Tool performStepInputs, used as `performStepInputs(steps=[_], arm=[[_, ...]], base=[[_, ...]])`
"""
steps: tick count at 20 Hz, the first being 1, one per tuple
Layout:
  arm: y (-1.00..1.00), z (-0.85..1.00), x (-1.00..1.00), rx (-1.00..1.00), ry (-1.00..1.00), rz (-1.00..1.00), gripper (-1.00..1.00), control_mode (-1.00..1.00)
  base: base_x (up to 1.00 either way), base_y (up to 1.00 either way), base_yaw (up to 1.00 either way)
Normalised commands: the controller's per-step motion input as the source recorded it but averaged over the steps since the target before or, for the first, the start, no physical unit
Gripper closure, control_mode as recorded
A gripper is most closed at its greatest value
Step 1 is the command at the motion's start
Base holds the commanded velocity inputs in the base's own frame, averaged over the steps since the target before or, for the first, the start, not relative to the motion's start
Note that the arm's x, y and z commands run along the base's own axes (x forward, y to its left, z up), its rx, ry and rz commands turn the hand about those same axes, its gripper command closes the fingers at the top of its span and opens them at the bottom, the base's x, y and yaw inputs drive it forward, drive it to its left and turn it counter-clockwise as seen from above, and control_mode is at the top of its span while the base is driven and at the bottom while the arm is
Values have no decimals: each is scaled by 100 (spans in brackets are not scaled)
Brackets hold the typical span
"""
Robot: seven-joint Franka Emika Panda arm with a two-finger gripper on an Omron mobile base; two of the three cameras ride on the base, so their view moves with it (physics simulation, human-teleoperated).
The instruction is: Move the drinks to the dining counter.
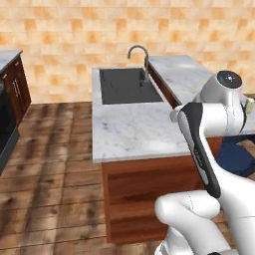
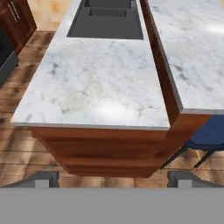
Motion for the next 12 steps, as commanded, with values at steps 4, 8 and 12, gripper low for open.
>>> performStepInputs(steps=[4, 8, 12], arm=[[0, 0, 0, 0, 0, 0, -100, 100], [0, 0, 0, 0, 0, 0, -100, 100], [0, 0, 0, 0, 0, 0, -100, 100]], base=[[-25, 86, 66], [-9, 90, 69], [0, 79, 68]])
